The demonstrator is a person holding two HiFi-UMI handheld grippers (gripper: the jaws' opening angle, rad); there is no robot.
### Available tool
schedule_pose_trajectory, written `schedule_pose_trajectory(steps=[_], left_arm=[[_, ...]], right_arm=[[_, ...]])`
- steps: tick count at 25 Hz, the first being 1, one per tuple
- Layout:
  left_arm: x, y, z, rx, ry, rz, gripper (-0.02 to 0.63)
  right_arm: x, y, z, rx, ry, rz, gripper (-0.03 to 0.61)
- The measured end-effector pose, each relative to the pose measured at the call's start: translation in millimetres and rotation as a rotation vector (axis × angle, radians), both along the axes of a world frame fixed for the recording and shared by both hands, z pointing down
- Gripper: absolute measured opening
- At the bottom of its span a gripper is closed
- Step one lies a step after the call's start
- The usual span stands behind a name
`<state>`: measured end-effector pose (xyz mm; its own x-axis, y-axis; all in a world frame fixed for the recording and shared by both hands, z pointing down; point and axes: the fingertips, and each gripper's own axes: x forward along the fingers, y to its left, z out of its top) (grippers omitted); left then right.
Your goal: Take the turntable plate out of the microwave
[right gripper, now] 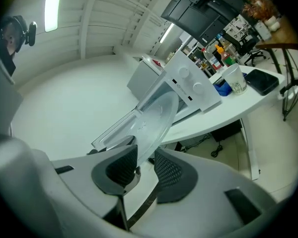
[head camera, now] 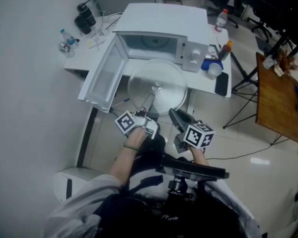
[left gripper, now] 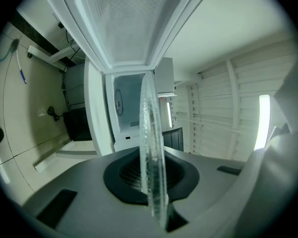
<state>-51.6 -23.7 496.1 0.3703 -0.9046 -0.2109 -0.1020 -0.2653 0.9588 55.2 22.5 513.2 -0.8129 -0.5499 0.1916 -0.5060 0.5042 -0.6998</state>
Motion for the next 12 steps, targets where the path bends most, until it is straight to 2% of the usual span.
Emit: schedule_pose_trajectory(steps=[12], left_arm=[[13,89,3,-0.012,0.013,-0.040,0.012]], right_arm=[[16,85,-2,0.017,-0.007,-0.040,0.117]])
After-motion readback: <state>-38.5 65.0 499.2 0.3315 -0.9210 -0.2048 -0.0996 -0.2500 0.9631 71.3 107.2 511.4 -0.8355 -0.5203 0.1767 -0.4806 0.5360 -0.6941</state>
